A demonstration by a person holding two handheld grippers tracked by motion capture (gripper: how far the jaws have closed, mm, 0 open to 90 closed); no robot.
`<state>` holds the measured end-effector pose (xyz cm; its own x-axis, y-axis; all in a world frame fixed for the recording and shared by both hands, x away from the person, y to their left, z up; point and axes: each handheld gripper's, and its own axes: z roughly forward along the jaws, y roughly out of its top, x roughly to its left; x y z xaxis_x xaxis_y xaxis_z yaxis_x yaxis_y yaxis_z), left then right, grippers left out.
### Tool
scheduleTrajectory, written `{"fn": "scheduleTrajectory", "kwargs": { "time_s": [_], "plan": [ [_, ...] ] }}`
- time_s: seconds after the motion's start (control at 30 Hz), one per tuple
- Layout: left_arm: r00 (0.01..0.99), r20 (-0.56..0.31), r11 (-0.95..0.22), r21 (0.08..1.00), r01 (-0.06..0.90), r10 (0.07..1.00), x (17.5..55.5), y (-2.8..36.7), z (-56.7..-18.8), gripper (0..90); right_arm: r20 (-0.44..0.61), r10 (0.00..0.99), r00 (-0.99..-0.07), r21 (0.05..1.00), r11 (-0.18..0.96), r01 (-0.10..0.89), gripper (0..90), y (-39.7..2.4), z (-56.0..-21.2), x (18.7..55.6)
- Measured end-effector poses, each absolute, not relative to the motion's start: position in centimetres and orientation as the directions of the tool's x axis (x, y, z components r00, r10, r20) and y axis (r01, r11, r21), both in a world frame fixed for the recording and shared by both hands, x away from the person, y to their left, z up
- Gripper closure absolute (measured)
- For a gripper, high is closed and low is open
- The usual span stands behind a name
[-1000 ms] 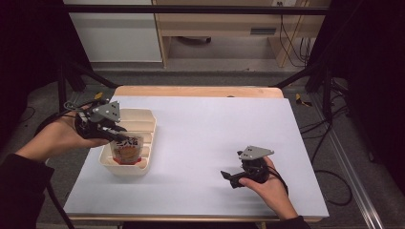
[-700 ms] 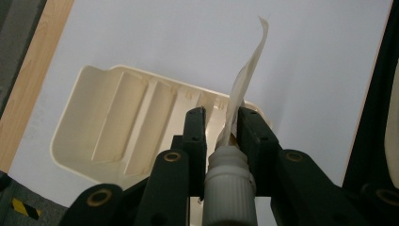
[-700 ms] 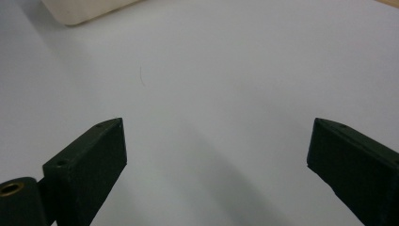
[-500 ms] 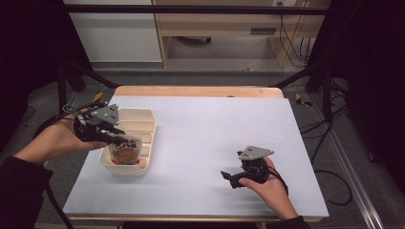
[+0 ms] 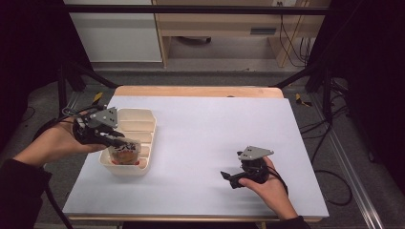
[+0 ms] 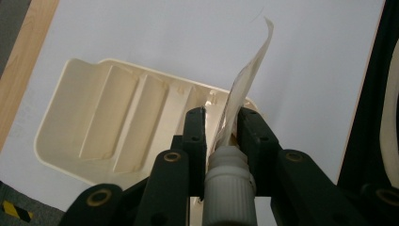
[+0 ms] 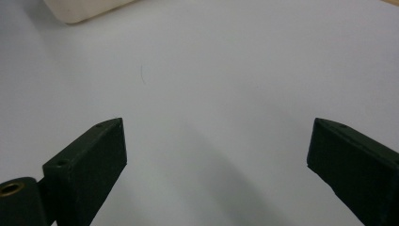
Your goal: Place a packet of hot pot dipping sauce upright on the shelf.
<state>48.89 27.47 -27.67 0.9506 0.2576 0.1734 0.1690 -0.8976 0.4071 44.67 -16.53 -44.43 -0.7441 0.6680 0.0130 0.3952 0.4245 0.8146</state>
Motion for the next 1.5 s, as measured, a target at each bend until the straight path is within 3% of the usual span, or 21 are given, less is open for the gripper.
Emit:
{"fn": "scheduleTrajectory", "kwargs": {
  "time_s": [1.5],
  "plan": [
    [0.953, 0.130, -0.888, 0.415, 0.200, 0.275, 49.3, 28.5, -31.8, 73.3, 0.014, 0.661, -0.750, 0.808, 0.435, 0.398, 5.8, -16.3, -44.6, 44.6]
  ]
}}
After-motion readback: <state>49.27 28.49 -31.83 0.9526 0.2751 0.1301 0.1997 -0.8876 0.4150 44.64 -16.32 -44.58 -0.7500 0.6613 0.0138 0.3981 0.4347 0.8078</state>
